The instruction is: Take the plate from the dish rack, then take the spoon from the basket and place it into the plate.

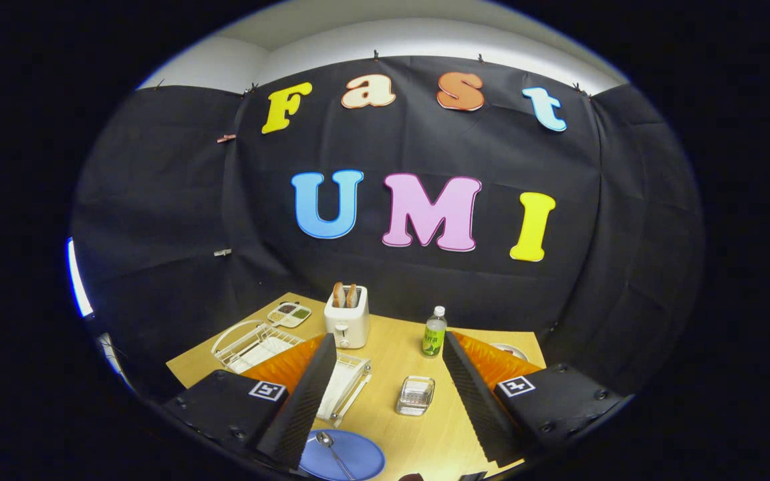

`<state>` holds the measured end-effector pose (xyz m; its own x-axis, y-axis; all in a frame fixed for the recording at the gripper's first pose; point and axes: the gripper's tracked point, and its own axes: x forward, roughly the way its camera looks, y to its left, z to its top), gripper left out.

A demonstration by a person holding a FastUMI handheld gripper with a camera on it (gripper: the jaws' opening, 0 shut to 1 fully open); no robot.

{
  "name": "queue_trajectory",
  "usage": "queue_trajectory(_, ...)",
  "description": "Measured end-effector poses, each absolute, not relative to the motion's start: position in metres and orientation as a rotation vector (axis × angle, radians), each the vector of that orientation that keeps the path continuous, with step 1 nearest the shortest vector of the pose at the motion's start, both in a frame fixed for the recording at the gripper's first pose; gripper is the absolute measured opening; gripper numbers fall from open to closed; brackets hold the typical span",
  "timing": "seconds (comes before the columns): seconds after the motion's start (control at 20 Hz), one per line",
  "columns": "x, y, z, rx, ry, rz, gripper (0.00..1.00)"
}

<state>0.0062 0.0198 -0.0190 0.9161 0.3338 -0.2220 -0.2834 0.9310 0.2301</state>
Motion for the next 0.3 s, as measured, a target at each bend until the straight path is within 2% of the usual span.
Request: queue_trajectory(0.3, 0.006, 0.004, 0.006, 0.218, 0.187, 0.287, 0.98)
